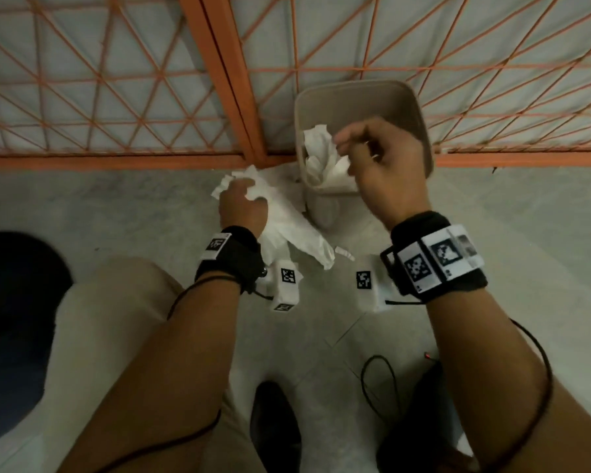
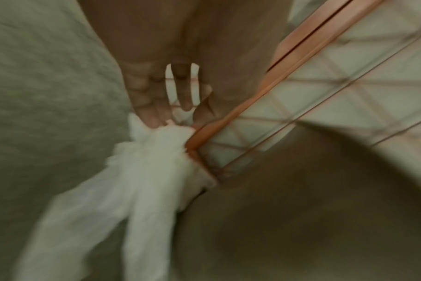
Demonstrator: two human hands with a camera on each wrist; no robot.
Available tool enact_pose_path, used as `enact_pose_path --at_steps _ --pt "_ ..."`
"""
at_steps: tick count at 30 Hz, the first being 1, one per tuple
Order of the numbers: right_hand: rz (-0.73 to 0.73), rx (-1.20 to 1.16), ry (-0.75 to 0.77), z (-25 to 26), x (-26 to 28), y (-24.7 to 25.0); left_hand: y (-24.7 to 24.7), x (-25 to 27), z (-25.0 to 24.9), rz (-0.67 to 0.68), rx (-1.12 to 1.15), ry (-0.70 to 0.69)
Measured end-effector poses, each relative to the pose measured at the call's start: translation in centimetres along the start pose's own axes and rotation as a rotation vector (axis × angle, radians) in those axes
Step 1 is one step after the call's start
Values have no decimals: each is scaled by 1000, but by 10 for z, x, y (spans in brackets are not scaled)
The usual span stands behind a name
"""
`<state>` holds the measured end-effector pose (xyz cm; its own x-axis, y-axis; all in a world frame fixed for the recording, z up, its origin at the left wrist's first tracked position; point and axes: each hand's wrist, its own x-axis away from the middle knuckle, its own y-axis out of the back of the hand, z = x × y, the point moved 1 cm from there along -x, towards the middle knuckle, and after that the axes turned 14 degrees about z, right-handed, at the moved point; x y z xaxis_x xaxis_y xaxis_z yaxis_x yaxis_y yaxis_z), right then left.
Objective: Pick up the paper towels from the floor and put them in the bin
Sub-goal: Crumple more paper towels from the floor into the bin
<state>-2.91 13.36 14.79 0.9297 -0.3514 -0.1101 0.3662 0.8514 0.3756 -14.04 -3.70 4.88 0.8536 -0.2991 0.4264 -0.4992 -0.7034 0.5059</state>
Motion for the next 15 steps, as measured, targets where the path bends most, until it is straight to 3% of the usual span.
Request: enact_pose_path --at_steps 2,5,10,15 --pt "140 55 63 -4 11 -34 -17 -3 34 114 19 208" --pt "286 76 5 -32 26 -72 -37 -4 62 145 -32 297" --pt "397 224 -23 -90 48 -109 -45 -19 89 21 -64 214" --pt "609 445 -397 -149 51 -133 -34 -57 95 53 162 212"
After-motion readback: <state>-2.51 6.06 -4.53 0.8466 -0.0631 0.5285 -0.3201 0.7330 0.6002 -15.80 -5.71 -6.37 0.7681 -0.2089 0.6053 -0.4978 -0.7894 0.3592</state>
